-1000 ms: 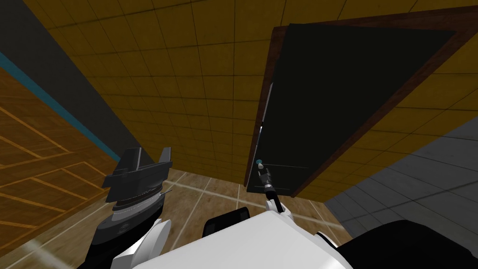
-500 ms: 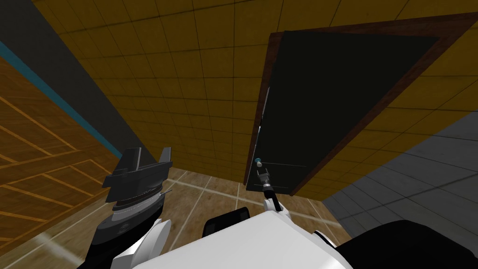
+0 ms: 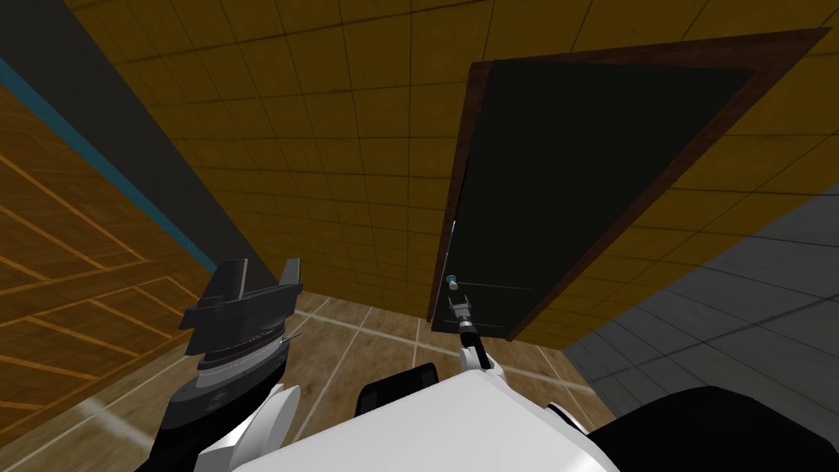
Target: Pull the door open
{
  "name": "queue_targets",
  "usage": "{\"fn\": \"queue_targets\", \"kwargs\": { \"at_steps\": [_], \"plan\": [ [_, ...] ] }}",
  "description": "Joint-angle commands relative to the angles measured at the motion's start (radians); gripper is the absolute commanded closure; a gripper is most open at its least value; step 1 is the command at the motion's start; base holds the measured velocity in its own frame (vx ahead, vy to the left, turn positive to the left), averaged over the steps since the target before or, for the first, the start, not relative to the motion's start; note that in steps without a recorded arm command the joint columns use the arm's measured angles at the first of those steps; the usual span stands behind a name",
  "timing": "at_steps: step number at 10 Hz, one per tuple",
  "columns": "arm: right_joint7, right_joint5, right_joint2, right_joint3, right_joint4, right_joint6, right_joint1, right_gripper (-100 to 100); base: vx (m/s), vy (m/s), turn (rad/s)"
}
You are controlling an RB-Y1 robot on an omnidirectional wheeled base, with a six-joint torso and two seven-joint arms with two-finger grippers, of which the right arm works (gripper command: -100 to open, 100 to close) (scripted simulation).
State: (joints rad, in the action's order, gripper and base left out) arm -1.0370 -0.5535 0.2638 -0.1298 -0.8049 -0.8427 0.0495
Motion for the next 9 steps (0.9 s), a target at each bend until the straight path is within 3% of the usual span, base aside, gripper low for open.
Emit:
{"fn": "queue_targets", "kwargs": {
  "at_steps": [1, 2, 9],
  "plan": [
    [-0.050, -0.019, -0.003, -0.011, -0.001, 0.003, -0.005, -100, -0.061, -0.015, 0.007],
    [-0.058, -0.019, -0.003, -0.011, -0.001, 0.003, -0.005, -100, -0.044, -0.012, 0.005],
    [-0.256, -0.093, -0.020, -0.050, -0.023, 0.024, -0.017, -100, -0.058, -0.012, 0.008]
  ]
}}
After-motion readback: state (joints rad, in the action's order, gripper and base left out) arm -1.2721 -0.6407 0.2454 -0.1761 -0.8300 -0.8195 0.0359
